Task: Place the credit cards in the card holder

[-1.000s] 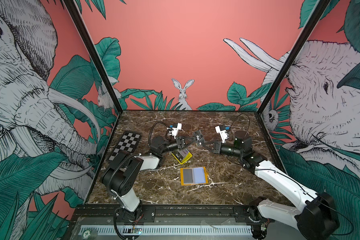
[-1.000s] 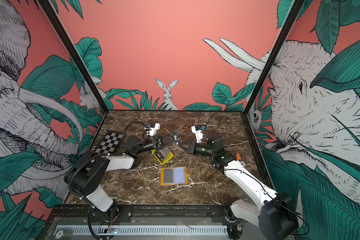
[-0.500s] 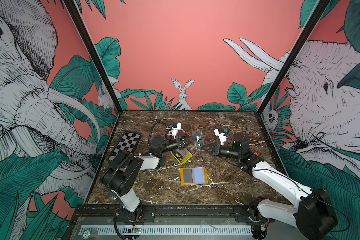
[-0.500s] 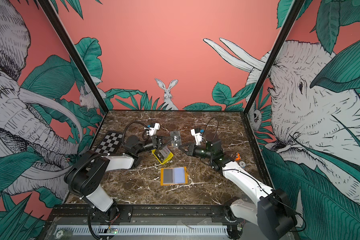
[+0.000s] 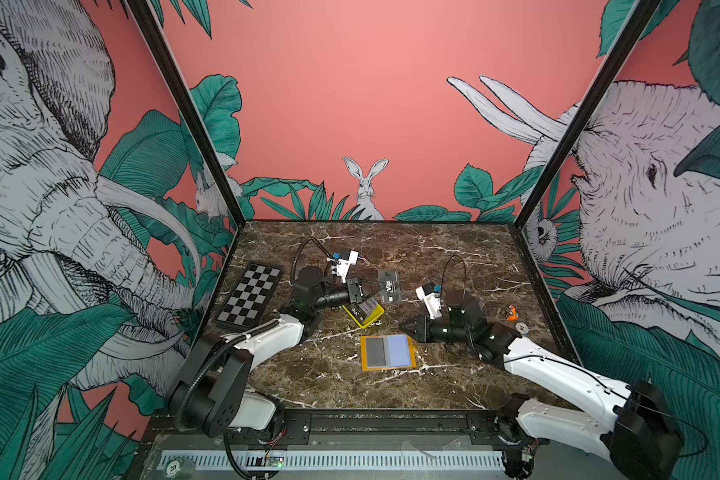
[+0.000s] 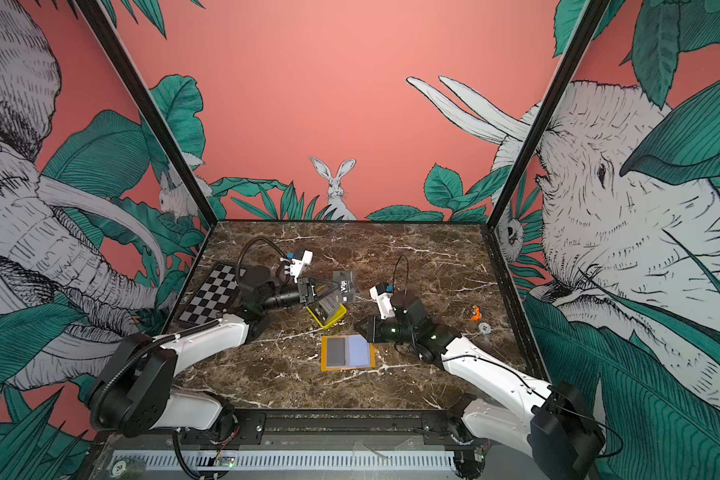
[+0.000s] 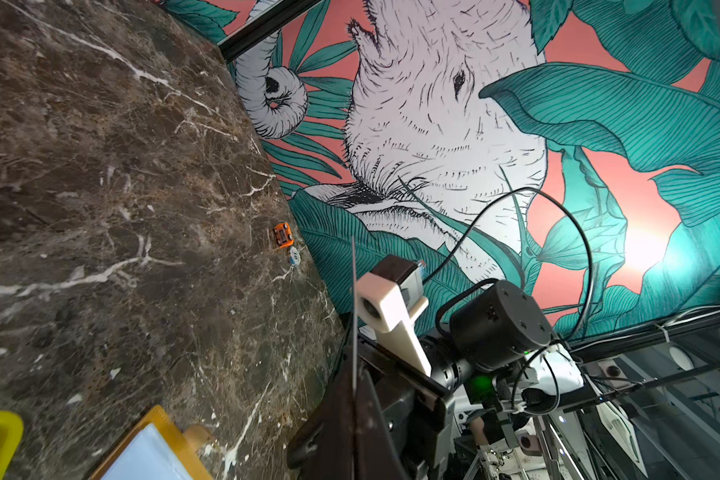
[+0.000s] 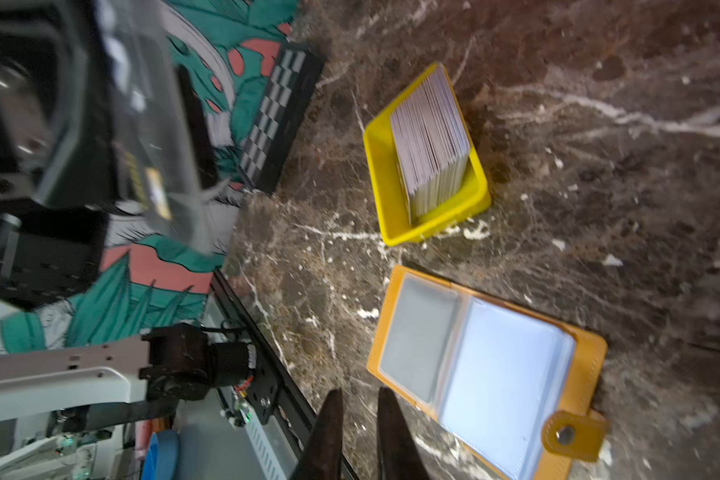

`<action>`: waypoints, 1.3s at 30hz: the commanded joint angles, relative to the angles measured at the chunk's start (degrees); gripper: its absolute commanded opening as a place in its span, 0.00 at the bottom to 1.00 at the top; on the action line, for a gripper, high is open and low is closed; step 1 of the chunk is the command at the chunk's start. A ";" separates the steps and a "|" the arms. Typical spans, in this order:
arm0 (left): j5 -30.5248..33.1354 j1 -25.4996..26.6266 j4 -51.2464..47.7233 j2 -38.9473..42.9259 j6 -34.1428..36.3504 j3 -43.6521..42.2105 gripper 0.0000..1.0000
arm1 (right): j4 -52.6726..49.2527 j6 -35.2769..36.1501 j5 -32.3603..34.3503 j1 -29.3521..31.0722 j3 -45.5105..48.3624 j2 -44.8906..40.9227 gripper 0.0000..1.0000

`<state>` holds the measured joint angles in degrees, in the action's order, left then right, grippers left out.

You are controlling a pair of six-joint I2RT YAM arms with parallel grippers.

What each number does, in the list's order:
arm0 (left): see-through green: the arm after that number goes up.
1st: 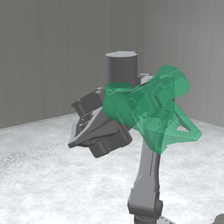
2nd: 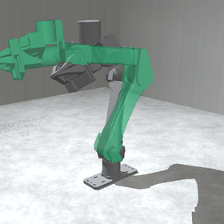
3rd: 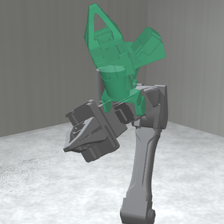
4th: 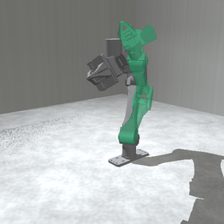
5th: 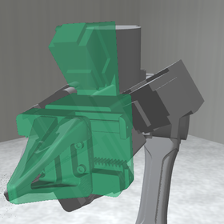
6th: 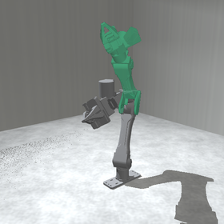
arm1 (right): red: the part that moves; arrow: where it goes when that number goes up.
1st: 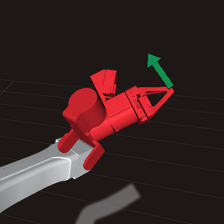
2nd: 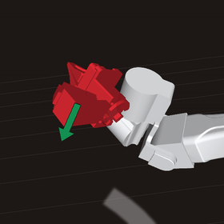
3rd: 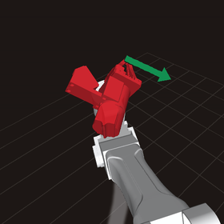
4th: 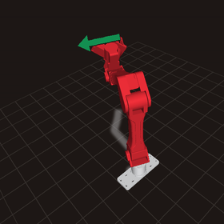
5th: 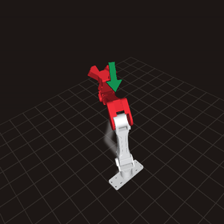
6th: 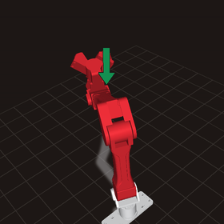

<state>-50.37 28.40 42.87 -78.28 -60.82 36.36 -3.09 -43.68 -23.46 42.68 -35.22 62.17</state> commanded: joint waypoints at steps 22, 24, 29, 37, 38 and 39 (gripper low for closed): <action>2.72 2.23 -24.37 8.19 13.26 -10.87 0.00 | -7.96 -3.08 23.05 7.68 9.04 0.99 0.16; 2.72 2.40 -23.16 6.95 13.22 -11.13 0.00 | -5.80 -3.66 21.81 7.68 8.90 3.26 0.16; 2.91 3.46 -17.22 3.31 10.59 -13.29 0.00 | -2.43 -3.68 19.77 7.64 7.68 7.91 0.17; 6.58 3.59 -7.13 -0.17 4.01 -17.56 0.00 | -1.93 -3.69 20.87 7.66 7.16 10.75 0.16; 6.56 3.63 -6.76 -0.45 3.83 -17.48 0.00 | -1.15 -3.76 20.68 7.67 7.28 11.10 0.16; 6.43 3.57 -7.00 -0.61 3.92 -17.38 0.00 | -0.68 -3.78 20.36 7.64 7.27 11.57 0.16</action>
<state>-44.86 31.75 30.63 -78.87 -54.94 19.42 -6.04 -47.24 -3.46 50.00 -26.96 72.79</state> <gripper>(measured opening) 0.045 0.161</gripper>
